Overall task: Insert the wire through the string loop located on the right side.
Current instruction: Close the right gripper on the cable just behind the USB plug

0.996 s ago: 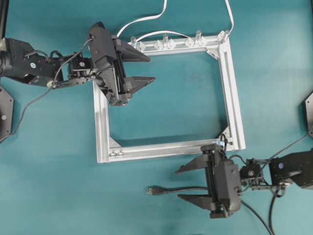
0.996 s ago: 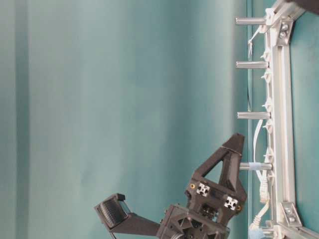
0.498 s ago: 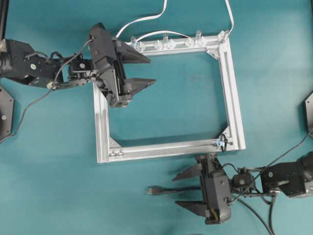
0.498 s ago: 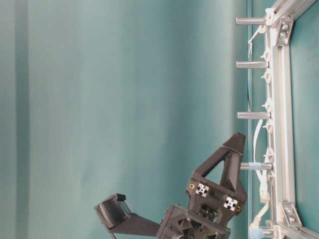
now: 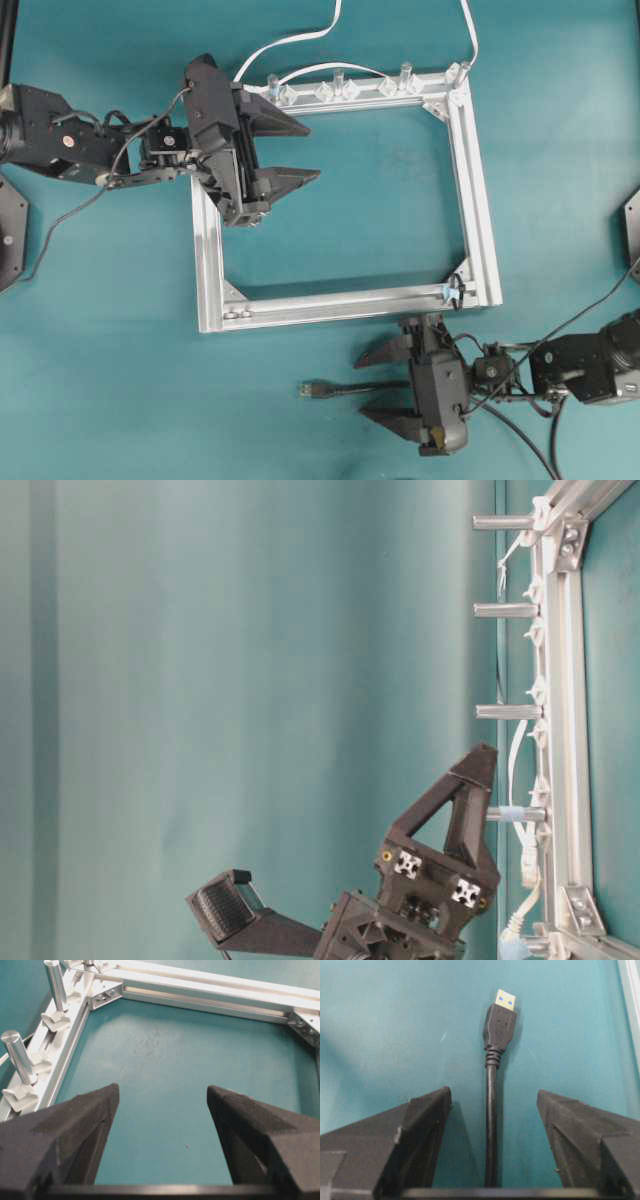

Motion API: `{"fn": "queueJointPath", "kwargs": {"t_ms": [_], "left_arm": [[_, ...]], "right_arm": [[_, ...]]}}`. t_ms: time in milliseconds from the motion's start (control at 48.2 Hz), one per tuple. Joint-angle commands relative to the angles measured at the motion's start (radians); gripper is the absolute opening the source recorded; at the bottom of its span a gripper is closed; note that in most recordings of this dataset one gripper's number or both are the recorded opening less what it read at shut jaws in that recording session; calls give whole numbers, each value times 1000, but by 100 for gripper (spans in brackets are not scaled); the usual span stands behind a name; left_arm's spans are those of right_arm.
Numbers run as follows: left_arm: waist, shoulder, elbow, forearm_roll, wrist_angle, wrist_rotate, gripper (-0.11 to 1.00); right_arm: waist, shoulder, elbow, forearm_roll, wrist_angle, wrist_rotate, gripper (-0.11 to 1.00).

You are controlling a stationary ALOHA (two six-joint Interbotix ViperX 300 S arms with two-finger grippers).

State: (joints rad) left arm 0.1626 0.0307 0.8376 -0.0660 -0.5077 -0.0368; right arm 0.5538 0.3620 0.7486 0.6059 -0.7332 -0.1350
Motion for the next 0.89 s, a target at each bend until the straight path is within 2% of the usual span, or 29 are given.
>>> {"fn": "queueJointPath", "kwargs": {"t_ms": [0,145,270,332,436,498,872], "left_arm": [[-6,-28,-12,3,-5,-8,77],[-12,-28,-11,2,-5,-9,77],[-14,-28,-9,2,-5,-9,77],[-14,-26,-9,2,-5,-9,77],[-14,-28,-9,2,-5,-9,77],[-14,-28,-9,2,-5,-9,77],[-14,-26,-8,3,-5,-8,77]], "right_arm": [[-6,-14,-12,-2,-5,-2,79],[-12,-14,-12,-2,-5,-2,72],[-15,-14,-9,0,0,-2,58],[-23,-14,-6,2,15,-2,47],[-37,-11,-3,2,55,-2,19],[-46,-12,-3,3,69,-3,8],[-55,-12,-2,3,92,-3,6]]}}
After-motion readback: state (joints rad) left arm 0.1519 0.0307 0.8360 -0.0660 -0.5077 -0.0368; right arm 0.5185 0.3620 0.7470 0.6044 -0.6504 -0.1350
